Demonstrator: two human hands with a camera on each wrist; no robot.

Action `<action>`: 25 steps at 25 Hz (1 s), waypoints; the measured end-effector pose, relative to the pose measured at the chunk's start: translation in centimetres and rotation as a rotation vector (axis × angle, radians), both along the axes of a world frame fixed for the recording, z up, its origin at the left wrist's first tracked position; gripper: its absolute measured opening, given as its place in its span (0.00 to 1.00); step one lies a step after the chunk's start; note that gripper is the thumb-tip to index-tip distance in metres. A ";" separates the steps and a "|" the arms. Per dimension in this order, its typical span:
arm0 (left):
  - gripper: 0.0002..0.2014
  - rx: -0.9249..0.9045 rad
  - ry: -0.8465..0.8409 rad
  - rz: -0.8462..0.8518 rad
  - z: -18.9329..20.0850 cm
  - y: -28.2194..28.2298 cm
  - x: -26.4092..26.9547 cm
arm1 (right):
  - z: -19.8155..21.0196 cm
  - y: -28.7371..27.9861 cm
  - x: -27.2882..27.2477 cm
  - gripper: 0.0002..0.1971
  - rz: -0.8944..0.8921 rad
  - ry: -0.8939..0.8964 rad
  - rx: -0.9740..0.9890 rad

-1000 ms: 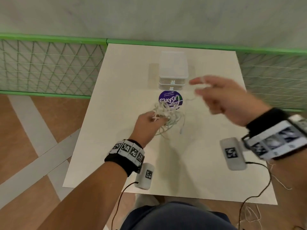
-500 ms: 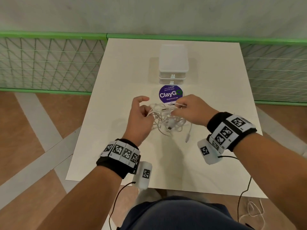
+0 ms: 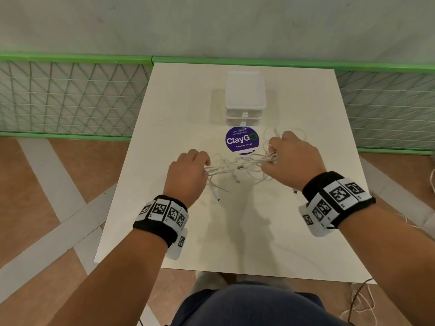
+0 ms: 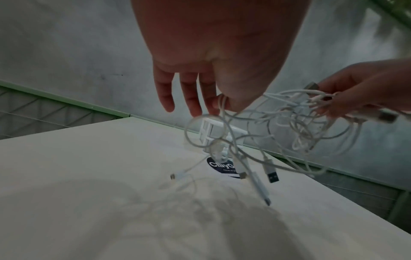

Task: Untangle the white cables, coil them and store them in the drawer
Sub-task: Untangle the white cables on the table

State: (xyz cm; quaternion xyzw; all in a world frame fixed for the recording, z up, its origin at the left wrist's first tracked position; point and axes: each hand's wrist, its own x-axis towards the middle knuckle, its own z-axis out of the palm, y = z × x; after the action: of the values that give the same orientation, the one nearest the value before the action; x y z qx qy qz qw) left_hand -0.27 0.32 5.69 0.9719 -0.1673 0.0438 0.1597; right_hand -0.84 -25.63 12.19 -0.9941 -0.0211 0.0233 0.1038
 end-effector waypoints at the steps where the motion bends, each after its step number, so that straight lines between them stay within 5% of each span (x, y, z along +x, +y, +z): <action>1: 0.09 -0.052 0.035 0.041 -0.1 -0.1 0.0 | -0.3 0.2 -0.2 0.11 -0.013 0.026 0.002; 3: 0.09 -0.448 0.276 0.258 0.6 -1.0 0.6 | -1.1 1.0 -0.3 0.08 -0.029 0.077 0.150; 5: 0.09 -1.080 0.699 0.466 2.2 -2.2 0.9 | -1.6 2.3 -0.2 0.05 -0.140 0.212 0.546; 6: 0.10 -1.290 0.866 0.464 2.8 -2.6 0.8 | -2.2 2.9 -0.1 0.05 -0.225 0.261 0.760; 8: 0.14 -1.419 1.030 0.323 3.8 -3.2 0.5 | -2.4 4.3 -0.2 0.06 -0.328 0.310 1.083; 11: 0.20 -1.384 0.998 0.286 4.2 -4.3 0.4 | -2.6 5.3 -0.3 0.18 -0.087 0.340 1.201; 13: 0.18 -1.256 0.930 0.312 4.1 -4.3 0.6 | -2.4 5.1 -0.7 0.16 -0.038 0.355 1.068; 17: 0.13 -1.195 0.872 0.407 2.9 -0.5 1.3 | -3.2 1.1 -0.3 0.05 -0.219 0.290 0.665; 21: 0.20 -0.689 0.825 0.224 2.9 1.1 0.4 | -2.5 -1.2 -0.6 0.03 -0.338 0.213 0.551; 25: 0.30 -0.521 0.638 0.325 2.2 3.4 0.5 | -2.6 -3.6 -0.2 0.10 -0.560 0.187 0.646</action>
State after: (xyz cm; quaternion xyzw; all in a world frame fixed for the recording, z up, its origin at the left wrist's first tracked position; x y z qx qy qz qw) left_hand 0.24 3.74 7.85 0.8777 0.0622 -0.1930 0.4342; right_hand -1.00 -29.19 9.63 -0.8716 0.2526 0.0763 0.4131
